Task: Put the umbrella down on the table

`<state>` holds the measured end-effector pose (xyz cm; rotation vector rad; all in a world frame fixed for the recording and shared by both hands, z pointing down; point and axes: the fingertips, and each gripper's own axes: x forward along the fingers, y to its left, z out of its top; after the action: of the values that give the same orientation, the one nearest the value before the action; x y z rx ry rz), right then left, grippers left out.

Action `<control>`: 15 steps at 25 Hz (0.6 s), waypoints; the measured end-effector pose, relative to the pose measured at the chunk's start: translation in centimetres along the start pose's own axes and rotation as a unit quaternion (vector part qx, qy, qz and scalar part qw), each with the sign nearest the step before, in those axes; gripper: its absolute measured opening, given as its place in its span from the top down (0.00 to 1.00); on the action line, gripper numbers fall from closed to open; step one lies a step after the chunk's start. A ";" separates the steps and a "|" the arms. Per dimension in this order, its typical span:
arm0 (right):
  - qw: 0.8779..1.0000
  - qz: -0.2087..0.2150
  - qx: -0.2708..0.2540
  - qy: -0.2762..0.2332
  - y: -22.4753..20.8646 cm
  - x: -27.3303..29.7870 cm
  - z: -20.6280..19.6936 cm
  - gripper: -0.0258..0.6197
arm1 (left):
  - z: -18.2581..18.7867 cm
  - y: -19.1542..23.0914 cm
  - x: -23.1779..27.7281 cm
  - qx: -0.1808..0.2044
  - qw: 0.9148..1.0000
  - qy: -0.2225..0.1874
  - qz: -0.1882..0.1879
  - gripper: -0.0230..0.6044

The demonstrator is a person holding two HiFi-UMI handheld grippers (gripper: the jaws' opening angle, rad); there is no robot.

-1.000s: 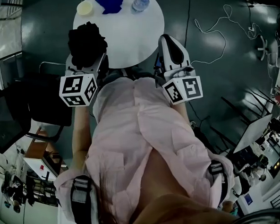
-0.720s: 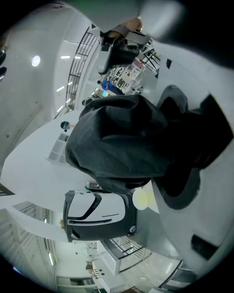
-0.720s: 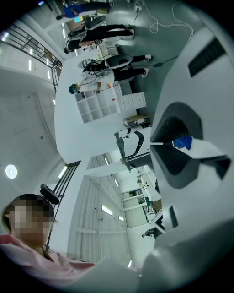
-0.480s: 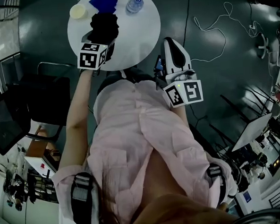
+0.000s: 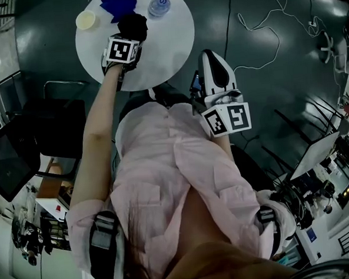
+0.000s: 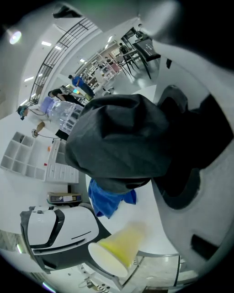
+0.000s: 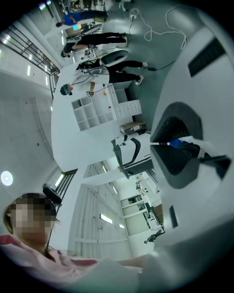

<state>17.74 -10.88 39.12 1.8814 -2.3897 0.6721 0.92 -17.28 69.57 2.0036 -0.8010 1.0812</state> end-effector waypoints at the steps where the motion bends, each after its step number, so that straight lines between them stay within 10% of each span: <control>1: 1.000 -0.001 0.000 0.001 0.0 0.1 0.0 0.91 | 0.0 0.1 0.4 0.000 1.000 0.005 0.000 0.45; 15: 1.000 -0.002 -0.001 0.006 -0.3 0.4 0.0 0.91 | -0.7 0.9 3.6 -0.001 0.999 0.033 0.025 0.45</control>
<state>17.87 -11.25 39.35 1.8755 -2.3776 0.6798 1.50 -17.85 73.25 1.9451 -0.8217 1.1688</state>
